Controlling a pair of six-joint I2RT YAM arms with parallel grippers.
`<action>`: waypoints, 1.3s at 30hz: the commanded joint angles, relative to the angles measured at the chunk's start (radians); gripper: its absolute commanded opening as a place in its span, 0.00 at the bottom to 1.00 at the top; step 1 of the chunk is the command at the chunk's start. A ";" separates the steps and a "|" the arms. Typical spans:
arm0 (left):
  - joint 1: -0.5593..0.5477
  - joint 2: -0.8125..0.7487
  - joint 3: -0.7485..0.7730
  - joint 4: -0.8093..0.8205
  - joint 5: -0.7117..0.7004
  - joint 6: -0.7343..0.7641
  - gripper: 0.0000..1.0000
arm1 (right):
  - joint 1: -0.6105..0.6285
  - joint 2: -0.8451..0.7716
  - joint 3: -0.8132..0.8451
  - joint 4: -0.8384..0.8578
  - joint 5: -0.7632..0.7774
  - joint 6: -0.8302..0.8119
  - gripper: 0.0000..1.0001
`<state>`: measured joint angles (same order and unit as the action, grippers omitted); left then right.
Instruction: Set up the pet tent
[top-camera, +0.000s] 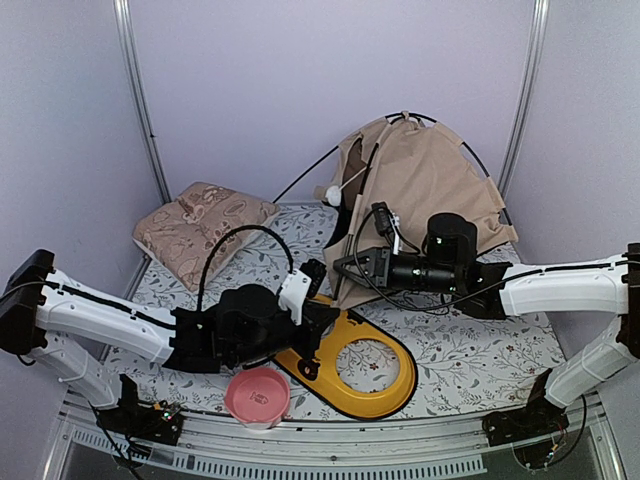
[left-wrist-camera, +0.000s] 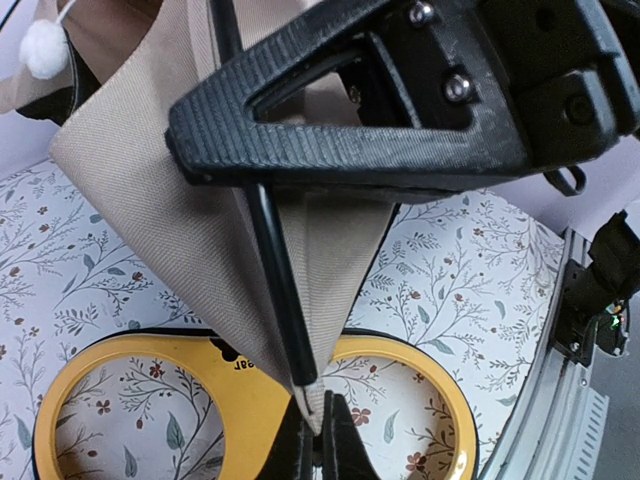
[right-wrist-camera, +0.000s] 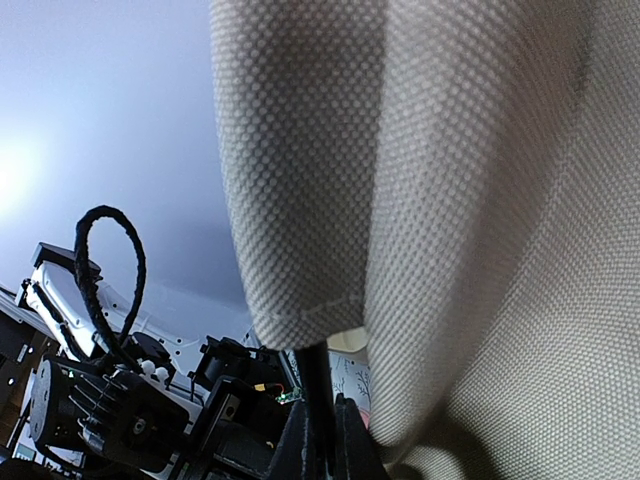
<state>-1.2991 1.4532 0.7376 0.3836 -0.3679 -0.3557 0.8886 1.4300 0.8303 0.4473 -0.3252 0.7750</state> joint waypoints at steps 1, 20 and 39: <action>-0.069 0.021 -0.024 -0.123 0.093 -0.002 0.00 | -0.095 -0.018 0.039 0.065 0.184 0.032 0.00; -0.089 0.043 -0.011 -0.135 0.086 0.003 0.00 | -0.107 -0.006 0.056 0.063 0.185 0.041 0.00; -0.080 -0.006 0.004 -0.156 0.073 0.005 0.00 | -0.108 -0.023 0.005 0.050 0.190 0.027 0.00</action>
<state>-1.3159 1.4685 0.7517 0.3771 -0.3965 -0.3553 0.8757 1.4300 0.8310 0.4271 -0.3355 0.7891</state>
